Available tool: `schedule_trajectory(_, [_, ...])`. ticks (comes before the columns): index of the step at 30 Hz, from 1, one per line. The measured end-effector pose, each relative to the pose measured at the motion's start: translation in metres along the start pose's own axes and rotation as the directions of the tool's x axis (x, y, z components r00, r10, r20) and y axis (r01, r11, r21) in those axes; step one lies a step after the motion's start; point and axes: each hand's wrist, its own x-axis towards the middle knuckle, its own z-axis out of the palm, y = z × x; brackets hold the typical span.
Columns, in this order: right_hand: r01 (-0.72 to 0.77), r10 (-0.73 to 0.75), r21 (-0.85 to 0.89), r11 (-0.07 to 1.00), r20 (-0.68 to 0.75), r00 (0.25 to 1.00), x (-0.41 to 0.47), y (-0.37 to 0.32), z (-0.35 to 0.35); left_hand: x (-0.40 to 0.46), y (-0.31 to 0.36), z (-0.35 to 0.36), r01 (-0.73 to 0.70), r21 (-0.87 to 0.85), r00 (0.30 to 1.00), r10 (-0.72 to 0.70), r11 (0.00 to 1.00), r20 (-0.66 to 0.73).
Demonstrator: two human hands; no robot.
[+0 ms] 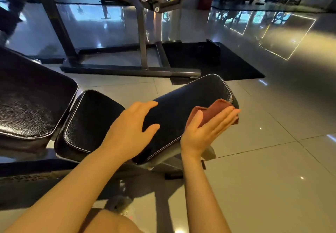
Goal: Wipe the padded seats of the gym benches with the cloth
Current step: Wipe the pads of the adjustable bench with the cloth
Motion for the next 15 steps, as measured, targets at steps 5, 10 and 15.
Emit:
schedule_trajectory(5, [0.110,-0.083,-0.204,0.973,0.136,0.987,-0.064,0.002,0.006,-0.016,-0.029,0.001,-0.012,0.044,0.999,0.009,0.999,0.052])
schedule_trajectory(10, [0.436,-0.316,-0.338,0.834,0.355,0.880,-0.091,0.011,0.003,-0.026,-0.073,-0.010,-0.044,0.246,0.997,0.059,0.968,-0.057])
schedule_trajectory(15, [0.779,-0.545,-0.245,0.577,0.595,0.591,-0.091,0.026,-0.011,-0.034,-0.119,-0.013,-0.111,0.597,0.987,0.157,0.794,-0.026])
